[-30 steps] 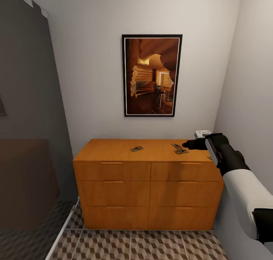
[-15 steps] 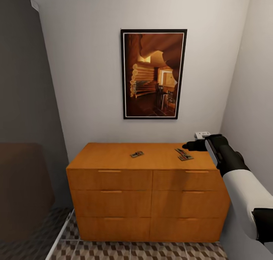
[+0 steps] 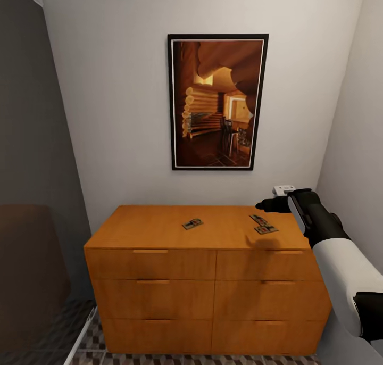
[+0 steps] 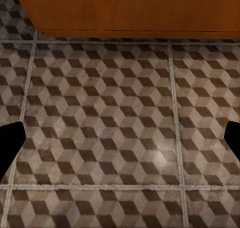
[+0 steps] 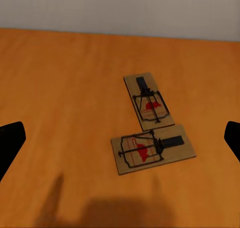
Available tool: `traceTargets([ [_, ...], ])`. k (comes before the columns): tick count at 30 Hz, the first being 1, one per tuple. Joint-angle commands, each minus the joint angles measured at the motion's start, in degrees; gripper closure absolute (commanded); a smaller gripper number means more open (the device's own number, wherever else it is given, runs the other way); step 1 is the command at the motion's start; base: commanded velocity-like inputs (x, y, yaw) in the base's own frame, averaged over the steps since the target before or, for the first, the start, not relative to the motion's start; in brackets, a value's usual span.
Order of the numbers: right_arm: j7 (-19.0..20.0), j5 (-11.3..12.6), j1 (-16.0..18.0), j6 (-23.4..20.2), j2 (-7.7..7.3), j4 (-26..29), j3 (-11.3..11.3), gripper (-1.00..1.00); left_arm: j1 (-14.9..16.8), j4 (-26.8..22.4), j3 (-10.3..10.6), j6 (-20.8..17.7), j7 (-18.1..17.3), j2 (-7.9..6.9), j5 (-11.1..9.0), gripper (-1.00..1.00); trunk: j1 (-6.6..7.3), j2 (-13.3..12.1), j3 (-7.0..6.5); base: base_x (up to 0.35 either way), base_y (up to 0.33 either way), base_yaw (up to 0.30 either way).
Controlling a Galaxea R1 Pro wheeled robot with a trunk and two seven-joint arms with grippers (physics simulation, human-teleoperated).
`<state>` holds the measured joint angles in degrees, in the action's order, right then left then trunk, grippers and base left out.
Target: Take the four mousetraps from the cabinet in the bathroom and place them on the bathroom floor. Make sure all four end up on the same floor surface, and ensure that at least two of them are either under or directly next to the same bathroom sink.
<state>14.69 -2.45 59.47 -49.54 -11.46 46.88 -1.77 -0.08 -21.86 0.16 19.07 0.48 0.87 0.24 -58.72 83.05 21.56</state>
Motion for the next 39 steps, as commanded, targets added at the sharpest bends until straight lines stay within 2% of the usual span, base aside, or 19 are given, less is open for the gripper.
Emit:
traceTargets([
  [1, 0.2, -0.3, 0.0, -0.2, -0.06, 0.1, -0.2, -1.0, 0.0, -0.1, 0.0, 0.1, 0.1, 0.01, 0.0, -1.0, -0.01, 0.0, 0.06, 0.042, 0.0, 0.0],
  [16, 0.3, -0.3, -0.1, 0.1, 0.01, -1.6, -0.2, -1.0, 0.0, 0.0, 0.1, 0.1, 0.0, -0.04, 0.0, -1.0, -0.01, 0.0, 0.06, 0.01, 0.0, 0.0],
  [21, 0.4, -0.3, -0.1, 0.1, -0.04, -2.3, -0.1, -1.0, 0.0, 2.4, 0.2, 0.5, 0.0, -0.67, 0.1, -1.0, -0.01, 0.0, 0.06, 0.0, 0.0, 0.0],
  [24, 0.4, -0.3, -0.1, 0.1, -0.05, -2.4, -0.1, -1.0, 0.0, 4.8, 0.2, 2.5, 0.0, -1.31, 0.2, -1.0, -0.01, 0.0, 0.06, 0.0, 0.0, 0.0],
  [31, 0.4, -0.4, -0.2, 0.2, -0.11, -2.6, -0.1, -1.0, 0.0, 10.0, 0.2, 9.1, 0.1, -1.78, 0.2, -1.0, -0.01, 0.0, 0.06, 0.0, 0.0, 0.0],
  [35, 0.4, -0.4, -0.3, 0.2, -0.45, -2.8, -0.1, -1.0, 0.0, 12.0, 0.2, 10.7, 0.1, -2.08, 0.2, -1.0, -0.01, 0.0, 0.06, 0.0, 0.0, 0.0],
  [39, 0.5, -0.3, -0.3, 0.2, -1.41, -2.9, -0.1, -1.0, 0.0, 13.1, 0.1, 11.5, 0.1, -2.43, 0.2, -1.0, -0.01, 0.0, 0.06, 0.0, 0.0, 0.0],
])
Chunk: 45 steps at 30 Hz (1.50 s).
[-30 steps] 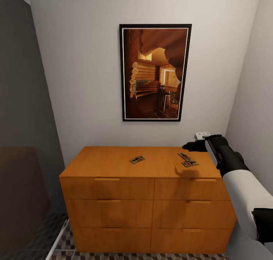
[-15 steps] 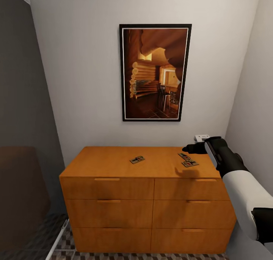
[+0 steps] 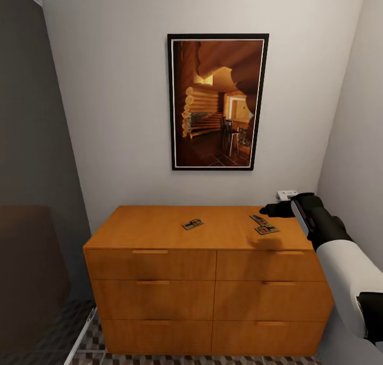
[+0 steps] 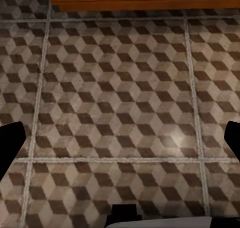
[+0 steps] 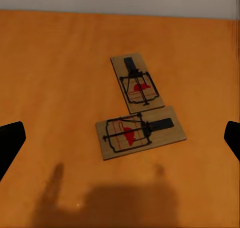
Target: Take the four mousetraps from the cabinet in the bathroom and place them on the bathroom floor. Make sure all four end up on the same floor surface, and ensure that at least two of them are either under or directly next to the same bathroom sink.
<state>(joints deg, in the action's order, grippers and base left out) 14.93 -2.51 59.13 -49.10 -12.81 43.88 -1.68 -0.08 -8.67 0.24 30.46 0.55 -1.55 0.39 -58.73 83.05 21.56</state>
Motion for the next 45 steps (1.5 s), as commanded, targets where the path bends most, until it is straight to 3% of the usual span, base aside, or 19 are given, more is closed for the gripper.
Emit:
traceTargets([
  [1, 0.3, -0.2, 0.0, -0.2, -0.21, 0.0, -0.2, -1.0, 0.0, 0.1, 0.0, 0.2, 0.1, -0.05, 0.0, -1.0, 0.0, 0.0, 0.06, 0.0, 0.0, 0.0],
  [15, 0.5, -0.3, 0.0, 1.2, -2.33, -3.3, -0.2, -1.0, 0.0, 0.6, 0.1, 0.5, 0.1, -0.29, 0.0, -1.0, 0.0, 0.0, 0.06, 0.0, 0.0, 0.0],
  [45, 0.5, -0.2, 0.0, 1.7, -2.4, -3.7, -0.3, -1.0, 0.0, 0.7, 0.0, 0.4, 0.1, -0.29, 0.0, -1.0, 0.0, 0.0, 0.06, 0.034, 0.0, 0.0],
])
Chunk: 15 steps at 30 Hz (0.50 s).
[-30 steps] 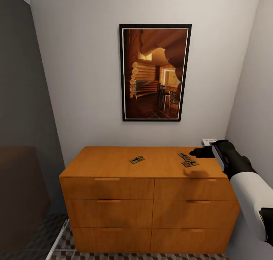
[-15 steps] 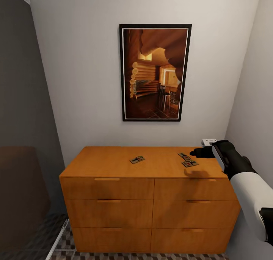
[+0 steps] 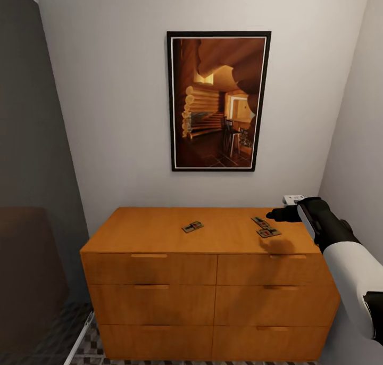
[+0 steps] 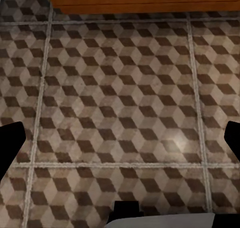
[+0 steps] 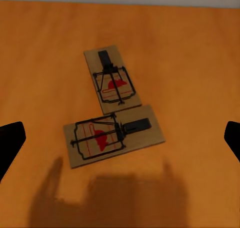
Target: Take the four mousetraps from the cabinet in the bathroom and place them on the bathroom floor. Make sure all four end up on the same floor surface, and ensure that at least two of them are either under or directly next to the same bathroom sink.
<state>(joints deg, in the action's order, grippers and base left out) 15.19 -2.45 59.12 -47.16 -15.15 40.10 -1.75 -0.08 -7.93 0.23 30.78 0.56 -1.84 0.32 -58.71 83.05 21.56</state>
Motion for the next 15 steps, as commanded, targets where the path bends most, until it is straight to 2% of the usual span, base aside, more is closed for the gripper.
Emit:
traceTargets([
  [1, 0.3, -0.3, 0.0, -0.2, -0.05, 0.1, -0.2, -1.0, 0.0, -0.1, 0.0, 0.1, 0.1, 0.0, 0.0, -1.0, -0.02, 0.0, 0.06, 0.161, 0.0, 0.0],
  [8, 0.2, -0.3, 0.0, -0.2, -0.05, 0.1, -0.2, -1.0, 0.0, 0.0, 0.0, 0.1, 0.1, 0.0, 0.0, -1.0, -0.02, 0.0, 0.06, 0.16, 0.0, 0.0],
  [15, 0.2, -0.3, 0.0, -0.2, -0.05, 0.1, -0.2, -1.0, 0.0, 0.4, 0.0, 0.1, 0.1, 0.0, 0.0, -1.0, -0.02, 0.0, 0.06, 0.042, 0.0, 0.0],
])
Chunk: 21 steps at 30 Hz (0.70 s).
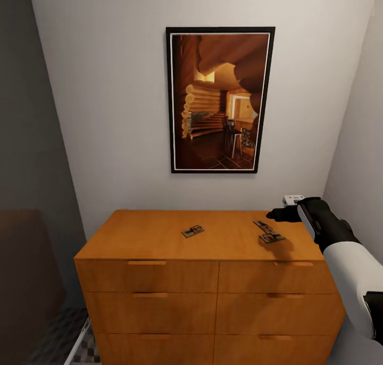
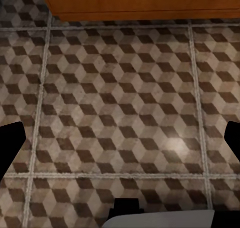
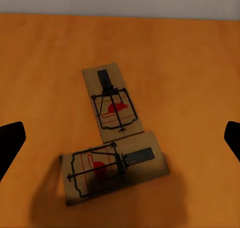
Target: Take the four mousetraps from the cabinet in the bathroom and place them on the bathroom floor. Make sure all four end up on the same floor surface, and ensure that at least two of them are either under or directly next to the same bathroom sink.
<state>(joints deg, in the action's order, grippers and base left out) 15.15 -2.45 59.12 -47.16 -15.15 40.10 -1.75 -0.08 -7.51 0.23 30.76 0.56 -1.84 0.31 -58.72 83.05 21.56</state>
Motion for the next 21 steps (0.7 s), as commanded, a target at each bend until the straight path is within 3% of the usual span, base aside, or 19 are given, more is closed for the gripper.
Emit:
traceTargets([
  [1, 0.3, -0.3, 0.0, -0.2, -0.05, 0.1, -0.2, -1.0, 0.0, 0.0, 0.0, 0.1, 0.1, 0.0, 0.0, -1.0, 0.0, 0.0, 0.06, 0.016, 0.0, 0.0],
  [21, 0.2, -0.3, 0.0, -0.2, -0.06, -0.3, -0.2, -1.0, 0.0, 0.1, 0.1, 0.1, 0.1, 0.0, 0.0, -1.0, 0.0, 0.0, 0.06, 0.02, 0.0, 0.0],
])
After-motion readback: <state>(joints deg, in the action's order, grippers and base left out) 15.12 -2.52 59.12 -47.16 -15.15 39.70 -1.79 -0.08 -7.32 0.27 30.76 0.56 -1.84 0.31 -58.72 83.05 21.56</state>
